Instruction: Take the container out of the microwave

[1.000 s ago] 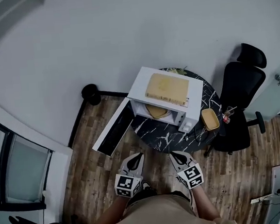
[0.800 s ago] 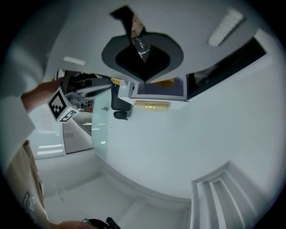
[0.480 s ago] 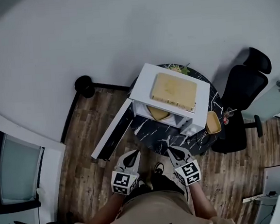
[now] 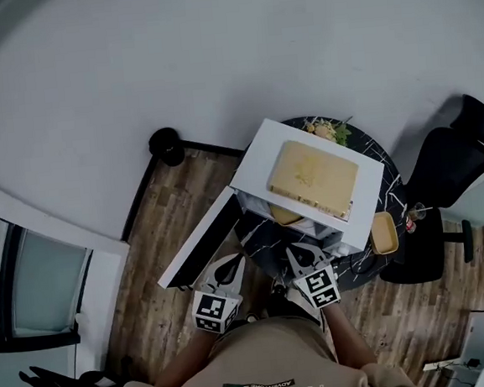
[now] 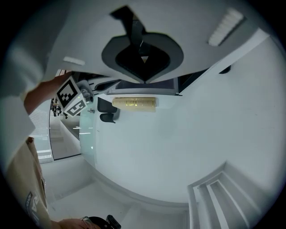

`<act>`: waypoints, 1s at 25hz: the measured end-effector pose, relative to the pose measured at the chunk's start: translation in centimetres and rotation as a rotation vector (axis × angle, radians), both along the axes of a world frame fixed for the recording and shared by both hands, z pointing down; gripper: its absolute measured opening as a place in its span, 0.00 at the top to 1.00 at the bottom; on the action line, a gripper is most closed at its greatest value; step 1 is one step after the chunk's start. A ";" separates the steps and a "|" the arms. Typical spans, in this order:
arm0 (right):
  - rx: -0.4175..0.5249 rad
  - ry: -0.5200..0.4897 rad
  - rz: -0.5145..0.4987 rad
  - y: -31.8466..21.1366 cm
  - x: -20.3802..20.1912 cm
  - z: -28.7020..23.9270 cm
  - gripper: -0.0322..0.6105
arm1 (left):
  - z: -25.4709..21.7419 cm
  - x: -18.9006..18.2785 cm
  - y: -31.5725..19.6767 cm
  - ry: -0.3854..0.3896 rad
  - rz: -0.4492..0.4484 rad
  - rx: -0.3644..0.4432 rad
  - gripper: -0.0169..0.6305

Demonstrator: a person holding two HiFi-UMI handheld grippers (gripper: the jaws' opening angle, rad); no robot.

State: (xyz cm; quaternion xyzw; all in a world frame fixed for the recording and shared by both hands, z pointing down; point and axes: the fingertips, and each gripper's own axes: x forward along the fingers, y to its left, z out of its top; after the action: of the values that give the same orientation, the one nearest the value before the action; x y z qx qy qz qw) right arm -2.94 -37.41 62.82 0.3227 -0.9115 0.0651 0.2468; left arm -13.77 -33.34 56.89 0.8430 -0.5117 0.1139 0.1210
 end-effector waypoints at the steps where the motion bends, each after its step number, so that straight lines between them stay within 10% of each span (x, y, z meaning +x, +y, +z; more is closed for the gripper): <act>1: 0.001 0.006 -0.010 -0.9 -0.1 0.3 0.94 | -0.2 0.3 -0.8 -0.003 -0.006 0.000 0.97; 25: -0.024 0.279 -0.108 -9.2 -3.9 10.2 0.93 | 1.8 -0.3 -5.2 0.015 -0.124 -0.073 0.97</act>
State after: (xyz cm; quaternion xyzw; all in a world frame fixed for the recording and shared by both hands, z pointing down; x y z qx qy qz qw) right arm -6.83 -46.58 73.03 0.2761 -0.8834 0.0173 0.3782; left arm -14.03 -38.50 58.68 0.8056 -0.5573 0.1185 0.1625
